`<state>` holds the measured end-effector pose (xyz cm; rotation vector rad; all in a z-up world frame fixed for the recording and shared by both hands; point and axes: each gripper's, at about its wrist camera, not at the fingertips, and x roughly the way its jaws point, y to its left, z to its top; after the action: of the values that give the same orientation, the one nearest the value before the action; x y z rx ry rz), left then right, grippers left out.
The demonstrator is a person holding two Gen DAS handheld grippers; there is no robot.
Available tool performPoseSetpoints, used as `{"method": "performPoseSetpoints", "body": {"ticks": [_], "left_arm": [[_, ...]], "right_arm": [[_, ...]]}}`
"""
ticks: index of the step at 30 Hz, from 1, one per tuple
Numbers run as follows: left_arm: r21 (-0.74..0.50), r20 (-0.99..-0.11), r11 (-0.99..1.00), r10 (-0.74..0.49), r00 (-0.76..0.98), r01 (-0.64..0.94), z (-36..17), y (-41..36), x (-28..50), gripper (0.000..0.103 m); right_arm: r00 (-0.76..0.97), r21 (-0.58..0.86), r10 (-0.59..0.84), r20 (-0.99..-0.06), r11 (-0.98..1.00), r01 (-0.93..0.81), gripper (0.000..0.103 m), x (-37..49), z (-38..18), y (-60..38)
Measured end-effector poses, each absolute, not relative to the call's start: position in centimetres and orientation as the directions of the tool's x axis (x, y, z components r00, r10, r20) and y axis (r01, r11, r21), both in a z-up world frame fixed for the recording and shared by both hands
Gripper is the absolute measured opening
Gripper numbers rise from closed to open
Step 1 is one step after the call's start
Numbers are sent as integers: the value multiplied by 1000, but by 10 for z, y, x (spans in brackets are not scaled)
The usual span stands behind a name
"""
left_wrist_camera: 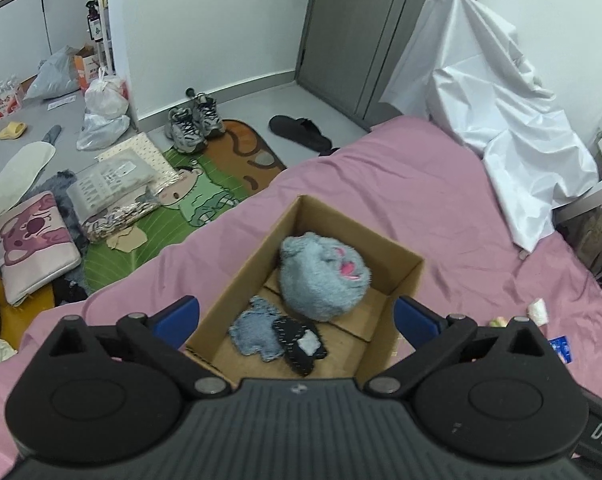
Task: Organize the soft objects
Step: 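Lower both items into the box beside the plush and open both grippers, then move both tools away from the box toward the burger bag and tissue pack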
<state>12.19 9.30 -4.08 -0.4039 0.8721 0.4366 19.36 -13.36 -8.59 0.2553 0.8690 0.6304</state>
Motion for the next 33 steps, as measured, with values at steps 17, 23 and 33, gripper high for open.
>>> {"method": "performPoseSetpoints", "body": {"ticks": [17,23,33], "left_arm": [[-141,-786,879,181,591,-456,-31,42,127,103],[-129,-795,888,174,581,-442,-33,23,134,103],[-119,-802,912,144,579,-392,-40,-14,151,103]], "right_arm": [[531,464,569,-627,821,-332,103,199,-79,-194],[535,466,563,-630,825,-320,103,202,-77,-215],[578,446,512,-635,854,-267,103,214,-83,-246]]}}
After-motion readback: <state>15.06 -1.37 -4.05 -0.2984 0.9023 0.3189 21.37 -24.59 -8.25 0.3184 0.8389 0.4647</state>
